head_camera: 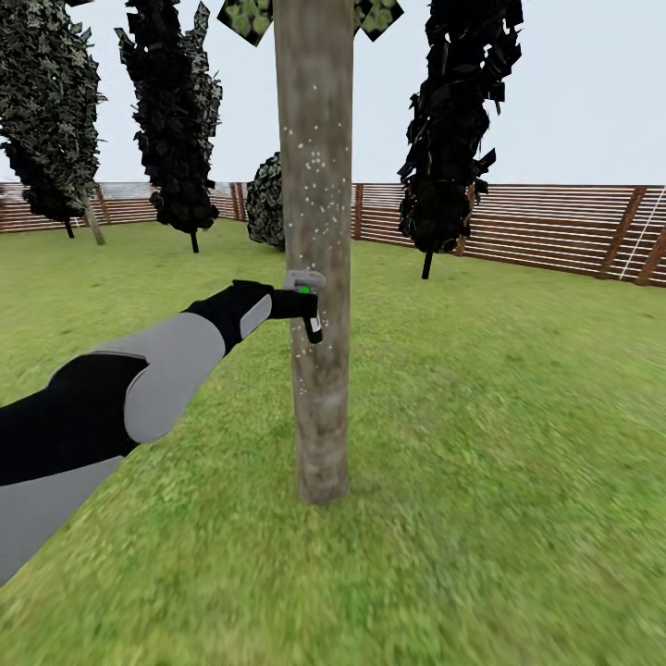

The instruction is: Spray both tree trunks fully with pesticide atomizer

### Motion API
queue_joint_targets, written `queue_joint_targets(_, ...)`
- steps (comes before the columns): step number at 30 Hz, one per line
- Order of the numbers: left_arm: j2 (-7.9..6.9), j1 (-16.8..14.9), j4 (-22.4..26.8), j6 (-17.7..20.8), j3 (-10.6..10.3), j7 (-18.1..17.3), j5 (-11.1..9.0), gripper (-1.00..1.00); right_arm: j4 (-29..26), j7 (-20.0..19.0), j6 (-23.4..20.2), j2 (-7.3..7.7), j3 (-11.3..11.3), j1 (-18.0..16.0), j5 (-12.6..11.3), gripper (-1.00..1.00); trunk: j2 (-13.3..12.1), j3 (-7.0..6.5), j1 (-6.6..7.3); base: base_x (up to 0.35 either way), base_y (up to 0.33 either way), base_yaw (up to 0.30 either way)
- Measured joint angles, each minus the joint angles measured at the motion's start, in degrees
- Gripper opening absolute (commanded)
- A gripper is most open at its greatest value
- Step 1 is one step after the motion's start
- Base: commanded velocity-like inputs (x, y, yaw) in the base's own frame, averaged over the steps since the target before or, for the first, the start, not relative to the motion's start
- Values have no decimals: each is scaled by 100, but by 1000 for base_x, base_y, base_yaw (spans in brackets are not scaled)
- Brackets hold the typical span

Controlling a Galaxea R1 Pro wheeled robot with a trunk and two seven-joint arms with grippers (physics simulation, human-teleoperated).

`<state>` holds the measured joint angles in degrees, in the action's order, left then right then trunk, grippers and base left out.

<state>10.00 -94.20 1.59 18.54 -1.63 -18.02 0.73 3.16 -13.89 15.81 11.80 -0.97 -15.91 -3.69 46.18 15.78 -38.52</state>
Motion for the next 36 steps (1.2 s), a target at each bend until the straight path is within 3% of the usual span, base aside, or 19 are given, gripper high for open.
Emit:
queue_joint_targets(13, 0, 404, -3, -14, -13, -10, -5, -100, 0, 9, -1, -3, 0, 0, 0, 100, 0, 0, 0, 0, 0, 0)
queue_joint_targets(21, 0, 427, -7, -6, -13, -396, -8, -100, -2, 16, 1, -3, 0, 0, 0, 100, 0, 0, 0, 0, 0, 0)
queue_joint_targets(30, 0, 1082, -13, -21, -29, -436, 1, -100, 0, 18, 1, -3, -3, 0, 0, 100, 0, 1, 0, 0, 0, 0)
queue_joint_targets(36, 0, 1365, -12, -313, -21, -443, -4, -100, 0, 18, 1, -3, -5, 0, 2, 100, 0, 0, 0, 0, 0, 0)
